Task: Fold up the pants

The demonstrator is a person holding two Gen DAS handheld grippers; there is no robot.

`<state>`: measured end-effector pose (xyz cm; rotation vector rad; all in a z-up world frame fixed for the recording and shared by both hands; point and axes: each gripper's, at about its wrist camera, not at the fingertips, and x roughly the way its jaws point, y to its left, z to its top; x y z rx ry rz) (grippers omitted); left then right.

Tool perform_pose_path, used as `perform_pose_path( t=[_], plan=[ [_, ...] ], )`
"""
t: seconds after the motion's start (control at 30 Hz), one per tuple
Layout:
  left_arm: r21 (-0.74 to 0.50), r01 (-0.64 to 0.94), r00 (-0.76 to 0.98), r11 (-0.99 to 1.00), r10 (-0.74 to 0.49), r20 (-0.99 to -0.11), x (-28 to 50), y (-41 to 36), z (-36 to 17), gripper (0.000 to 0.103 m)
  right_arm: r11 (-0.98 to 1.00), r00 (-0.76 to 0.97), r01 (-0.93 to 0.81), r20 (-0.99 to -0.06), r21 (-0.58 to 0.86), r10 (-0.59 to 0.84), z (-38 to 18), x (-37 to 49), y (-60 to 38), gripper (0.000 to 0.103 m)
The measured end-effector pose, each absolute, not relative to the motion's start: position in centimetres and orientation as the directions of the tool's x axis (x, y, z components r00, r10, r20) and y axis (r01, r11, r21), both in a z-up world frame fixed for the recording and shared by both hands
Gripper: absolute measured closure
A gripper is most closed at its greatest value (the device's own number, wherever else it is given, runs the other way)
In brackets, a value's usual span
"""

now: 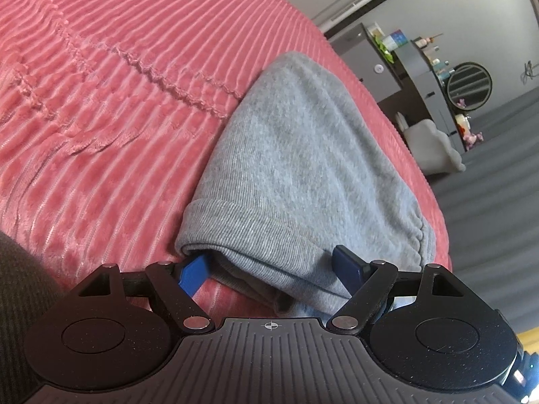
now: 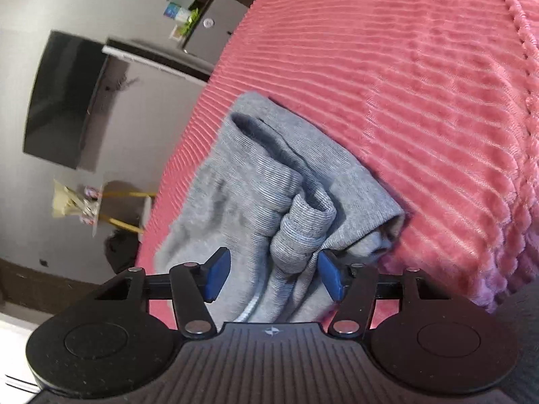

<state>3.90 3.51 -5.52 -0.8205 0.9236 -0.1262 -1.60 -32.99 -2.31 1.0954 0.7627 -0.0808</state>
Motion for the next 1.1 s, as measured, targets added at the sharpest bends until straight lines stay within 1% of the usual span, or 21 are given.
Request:
perform_pose_path(
  t=[0.1,0.2,0.23,0.3,0.37,0.47,0.5,0.53,0.57,0.6,0.63,0.7,0.73,0.77,0.8,0.83,0.87,0.93,1.1],
  plan=[
    [-0.671,-0.234,0.618,0.703,-0.425,-0.661,3.9,3.4,-5.5,0.019,0.466,0.732,0.449,-0.613,0.763,0.298,-2.1,-1.6,-33.2,0.043],
    [-0.666,-0.231,0.617,0.709,-0.423,-0.664,4.0,3.3,-5.4,0.018,0.456,0.780,0.400,-0.557,0.795,0.285,-0.6,-2.4,-33.5,0.042],
    [-0.665,-0.230,0.616,0.711,-0.422,-0.665,4.1,3.2,-5.4,0.018,0.481,0.786,0.394,-0.559,0.783,0.266,-0.2,-2.3,-33.6,0.040],
    [-0.663,-0.228,0.616,0.713,-0.422,-0.665,4.2,3.2,-5.3,0.018,0.501,0.766,0.421,-0.592,0.756,0.251,-0.4,-2.1,-34.1,0.038],
    [-0.664,-0.228,0.616,0.712,-0.423,-0.665,4.2,3.3,-5.3,0.018,0.475,0.751,0.435,-0.600,0.765,0.278,-1.4,-1.9,-34.3,0.038],
    [-0.663,-0.227,0.616,0.713,-0.422,-0.665,4.2,3.2,-5.3,0.018,0.474,0.727,0.471,-0.632,0.744,0.270,-3.0,-1.4,-34.1,0.038],
    [-0.663,-0.226,0.617,0.714,-0.422,-0.665,4.2,3.2,-5.3,0.018,0.450,0.728,0.475,-0.625,0.756,0.281,-3.7,-1.2,-34.1,0.039],
    [-0.663,-0.225,0.617,0.714,-0.421,-0.664,4.3,3.2,-5.3,0.018,0.419,0.745,0.461,-0.598,0.782,0.295,-4.1,-1.0,-34.0,0.041],
    [-0.663,-0.225,0.618,0.714,-0.421,-0.664,4.3,3.2,-5.4,0.018,0.406,0.760,0.443,-0.575,0.799,0.302,-4.4,-0.6,-33.9,0.049],
    [-0.663,-0.226,0.618,0.714,-0.421,-0.664,4.3,3.2,-5.4,0.018,0.421,0.764,0.441,-0.578,0.793,0.288,-4.2,-0.2,-33.6,0.052],
    [-0.663,-0.225,0.618,0.714,-0.421,-0.664,4.3,3.2,-5.4,0.018,0.442,0.773,0.426,-0.572,0.789,0.276,-4.1,0.2,-33.3,0.052],
    [-0.662,-0.224,0.617,0.715,-0.422,-0.664,4.4,3.2,-5.4,0.018,0.465,0.777,0.409,-0.567,0.785,0.274,-4.2,1.1,-32.6,0.045],
    [-0.663,-0.223,0.619,0.715,-0.422,-0.663,4.3,3.2,-5.3,0.018,0.466,0.775,0.409,-0.568,0.784,0.276,-4.4,1.6,-32.2,0.039],
    [-0.661,-0.221,0.619,0.717,-0.420,-0.663,4.3,3.1,-5.3,0.018,0.464,0.770,0.412,-0.572,0.784,0.283,-4.6,2.2,-32.0,0.039],
    [-0.659,-0.221,0.620,0.719,-0.418,-0.664,4.3,3.1,-5.3,0.018,0.468,0.765,0.418,-0.579,0.779,0.280,-4.7,2.6,-31.8,0.040],
    [-0.659,-0.221,0.621,0.719,-0.417,-0.663,4.3,3.1,-5.2,0.018,0.485,0.760,0.422,-0.591,0.766,0.272,-4.7,2.8,-31.7,0.054],
    [-0.658,-0.220,0.621,0.720,-0.417,-0.663,4.3,3.1,-5.2,0.018,0.514,0.754,0.420,-0.603,0.748,0.261,-4.3,3.1,-31.4,0.061],
    [-0.658,-0.221,0.631,0.720,-0.409,-0.659,4.2,3.0,-5.0,0.018,0.577,0.769,0.379,-0.593,0.723,0.238,-2.6,3.1,-30.6,0.063],
    [-0.667,-0.195,0.670,0.719,-0.398,-0.626,3.6,3.4,-4.2,0.018,0.617,0.843,0.260,-0.486,0.743,0.230,1.4,1.3,-30.3,0.064]
  ],
)
